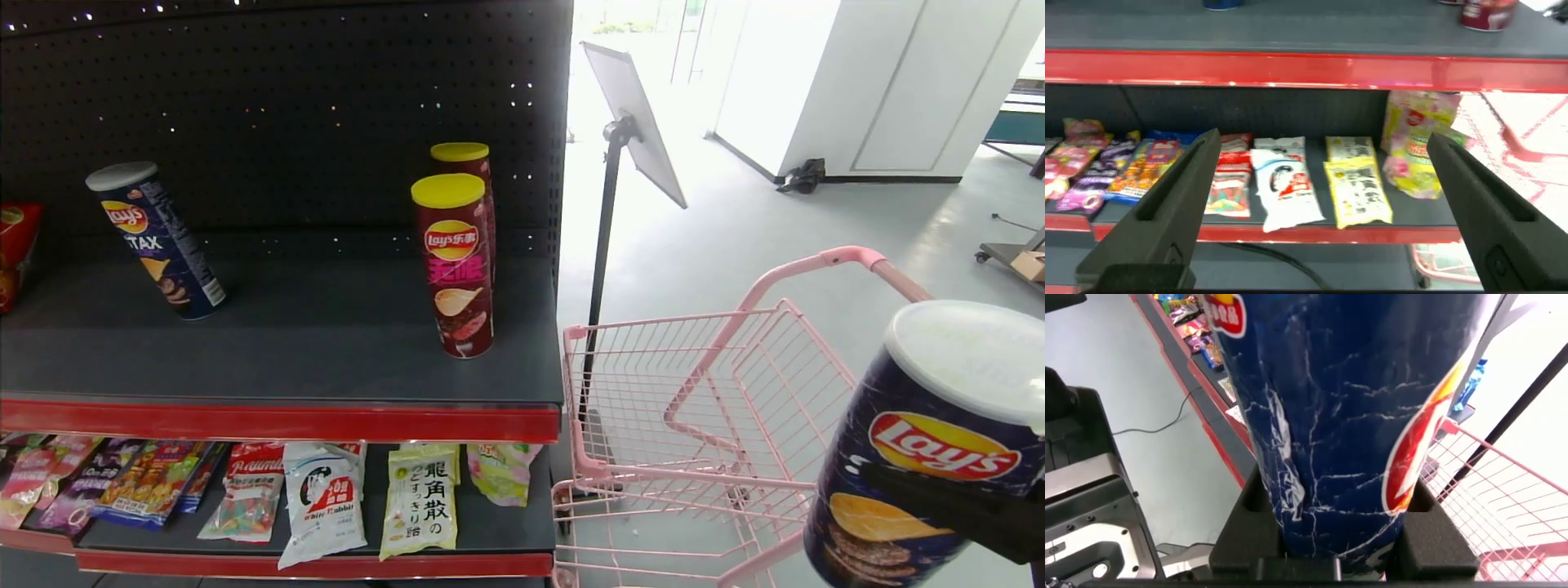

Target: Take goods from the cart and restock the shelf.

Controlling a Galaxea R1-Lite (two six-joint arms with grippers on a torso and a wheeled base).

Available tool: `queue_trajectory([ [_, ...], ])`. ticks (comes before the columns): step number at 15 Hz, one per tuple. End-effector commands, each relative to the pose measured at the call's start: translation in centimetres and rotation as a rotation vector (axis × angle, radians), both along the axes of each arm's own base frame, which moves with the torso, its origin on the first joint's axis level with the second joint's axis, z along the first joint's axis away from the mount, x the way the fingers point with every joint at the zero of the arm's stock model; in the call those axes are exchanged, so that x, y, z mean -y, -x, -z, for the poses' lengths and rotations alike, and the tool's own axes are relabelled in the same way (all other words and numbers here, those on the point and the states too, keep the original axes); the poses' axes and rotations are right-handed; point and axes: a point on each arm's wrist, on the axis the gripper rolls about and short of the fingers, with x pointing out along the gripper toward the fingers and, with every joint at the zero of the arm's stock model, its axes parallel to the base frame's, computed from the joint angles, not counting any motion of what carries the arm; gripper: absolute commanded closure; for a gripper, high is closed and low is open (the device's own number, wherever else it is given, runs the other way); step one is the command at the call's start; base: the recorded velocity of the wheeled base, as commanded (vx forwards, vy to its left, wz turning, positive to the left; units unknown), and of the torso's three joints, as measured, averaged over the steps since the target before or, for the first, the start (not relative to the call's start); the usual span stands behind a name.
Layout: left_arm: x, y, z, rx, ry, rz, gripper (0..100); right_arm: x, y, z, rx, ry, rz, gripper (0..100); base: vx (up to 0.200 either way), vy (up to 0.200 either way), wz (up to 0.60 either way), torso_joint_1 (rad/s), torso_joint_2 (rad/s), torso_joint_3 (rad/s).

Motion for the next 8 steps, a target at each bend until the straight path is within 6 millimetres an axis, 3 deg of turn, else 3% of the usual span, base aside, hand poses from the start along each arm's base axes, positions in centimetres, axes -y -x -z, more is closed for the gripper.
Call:
queue_trajectory([
  [1, 0.0, -0.01, 0.01, -0.002, 0.0, 0.001, 0, 0.01, 0.02, 0.04, -0.001, 0.0, -0.001, 100, 0.0, 0.2, 0.0, 0.022, 0.01, 0.002],
  [8, 0.0, -0.01, 0.01, -0.002, 0.002, 0.001, 0, -0.03, -0.05, 0.16, -0.008, 0.003, -0.002, 100, 0.0, 0.2, 0.0, 0.0, 0.0, 0.002],
])
